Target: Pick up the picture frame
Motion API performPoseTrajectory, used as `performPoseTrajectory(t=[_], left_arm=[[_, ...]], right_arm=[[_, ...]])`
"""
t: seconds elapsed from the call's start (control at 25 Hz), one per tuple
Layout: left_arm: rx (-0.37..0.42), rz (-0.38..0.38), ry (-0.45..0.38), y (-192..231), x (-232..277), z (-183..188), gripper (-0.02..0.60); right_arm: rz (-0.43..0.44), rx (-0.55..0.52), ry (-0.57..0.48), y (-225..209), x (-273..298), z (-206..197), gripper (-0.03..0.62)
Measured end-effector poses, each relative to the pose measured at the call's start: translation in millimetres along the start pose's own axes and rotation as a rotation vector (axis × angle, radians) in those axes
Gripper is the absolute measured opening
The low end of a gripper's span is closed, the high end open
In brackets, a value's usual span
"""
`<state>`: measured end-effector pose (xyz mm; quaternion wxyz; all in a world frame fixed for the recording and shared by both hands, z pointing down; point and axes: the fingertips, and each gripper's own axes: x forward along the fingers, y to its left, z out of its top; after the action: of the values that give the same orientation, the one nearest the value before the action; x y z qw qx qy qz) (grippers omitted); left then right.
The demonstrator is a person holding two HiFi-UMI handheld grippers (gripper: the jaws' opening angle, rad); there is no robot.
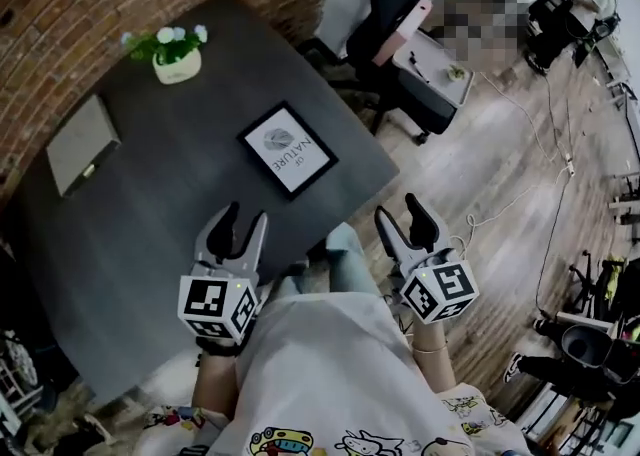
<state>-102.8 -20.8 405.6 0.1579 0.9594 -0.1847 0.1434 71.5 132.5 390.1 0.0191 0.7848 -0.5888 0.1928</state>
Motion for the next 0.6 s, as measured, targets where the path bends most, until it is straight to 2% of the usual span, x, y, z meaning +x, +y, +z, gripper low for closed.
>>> performPoseTrajectory(t=[0.36, 0.6], left_arm=[[-0.099, 0.256, -0.059, 36, -19, -1, 0.192], [-0.143, 0.401, -0.085, 41, -1, 4, 0.192]], right_arm=[[0.264, -0.082, 0.068, 16, 89, 16, 0.250], [0.427, -0.124, 0.094, 12, 138, 34, 0.250]])
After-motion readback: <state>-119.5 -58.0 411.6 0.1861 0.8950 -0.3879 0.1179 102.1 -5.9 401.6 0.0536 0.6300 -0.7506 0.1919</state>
